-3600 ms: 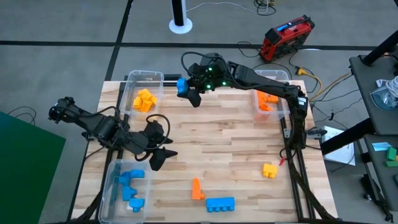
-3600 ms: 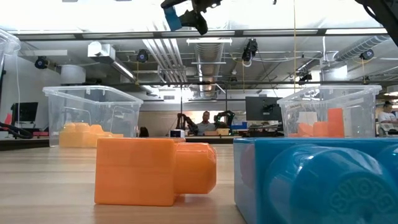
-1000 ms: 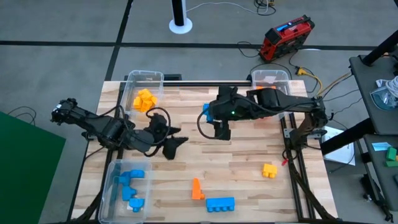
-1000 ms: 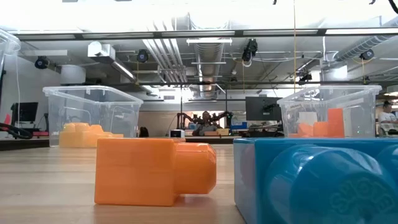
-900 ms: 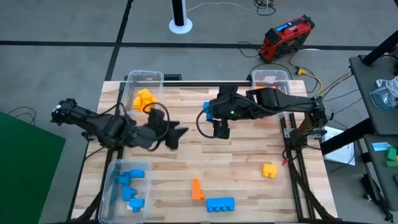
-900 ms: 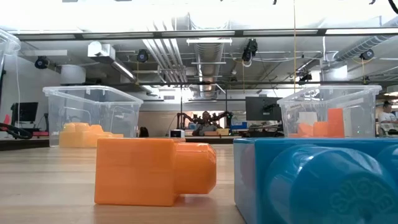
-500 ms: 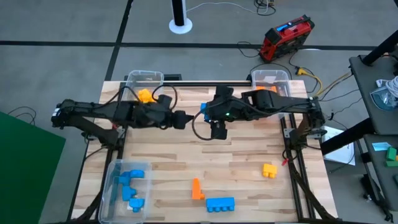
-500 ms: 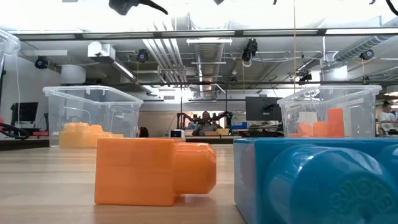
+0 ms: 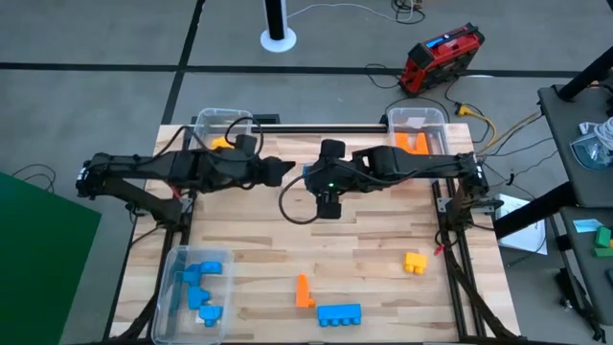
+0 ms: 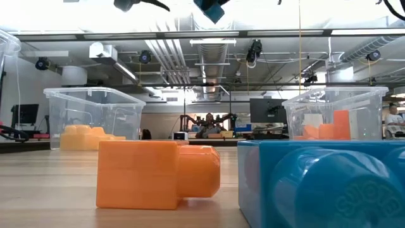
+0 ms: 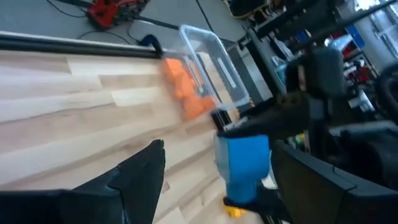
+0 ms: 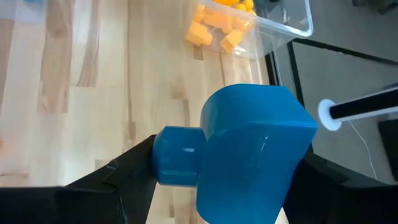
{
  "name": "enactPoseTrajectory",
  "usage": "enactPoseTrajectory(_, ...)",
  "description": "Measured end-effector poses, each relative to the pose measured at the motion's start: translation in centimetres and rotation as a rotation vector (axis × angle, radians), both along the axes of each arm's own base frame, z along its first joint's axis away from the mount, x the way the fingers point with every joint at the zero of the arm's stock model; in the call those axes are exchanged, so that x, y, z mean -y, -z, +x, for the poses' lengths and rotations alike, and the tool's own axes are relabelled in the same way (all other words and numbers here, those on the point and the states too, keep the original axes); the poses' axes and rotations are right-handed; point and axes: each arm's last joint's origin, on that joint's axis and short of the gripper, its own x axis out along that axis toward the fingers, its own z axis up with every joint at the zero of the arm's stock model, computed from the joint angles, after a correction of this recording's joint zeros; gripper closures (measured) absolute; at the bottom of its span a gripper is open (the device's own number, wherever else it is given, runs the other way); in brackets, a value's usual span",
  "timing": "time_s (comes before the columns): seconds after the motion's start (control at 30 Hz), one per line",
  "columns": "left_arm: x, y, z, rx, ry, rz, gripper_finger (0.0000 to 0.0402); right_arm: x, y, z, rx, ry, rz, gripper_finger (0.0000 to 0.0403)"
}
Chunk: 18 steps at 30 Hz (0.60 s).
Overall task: Sort blocks
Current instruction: Put the top blue game piece into the bottom left transparent bin
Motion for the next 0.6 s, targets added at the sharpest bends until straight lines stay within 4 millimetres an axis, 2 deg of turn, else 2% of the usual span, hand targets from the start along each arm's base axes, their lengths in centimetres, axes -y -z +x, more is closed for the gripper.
enactPoseTrajectory(0.27,-0.9,0.0,0.0,0.020,-0.055,-0.042,0.0135,0.0,0.1,-0.1,-0.010,0.013,-0.001,0.0146)
enactPoseTrajectory(0.43,-0.6,-0.8,0.8,0.140,0.009,-0.075,0.0134,0.2,0.1,-0.1,-0.010,0.017,-0.001,0.0136)
enactPoseTrajectory(0.6,-0.3,0.3,2.0,0.093,0.022,-0.086,0.0135,0.4,0.1,-0.1,-0.013,0.020,0.000,0.0138)
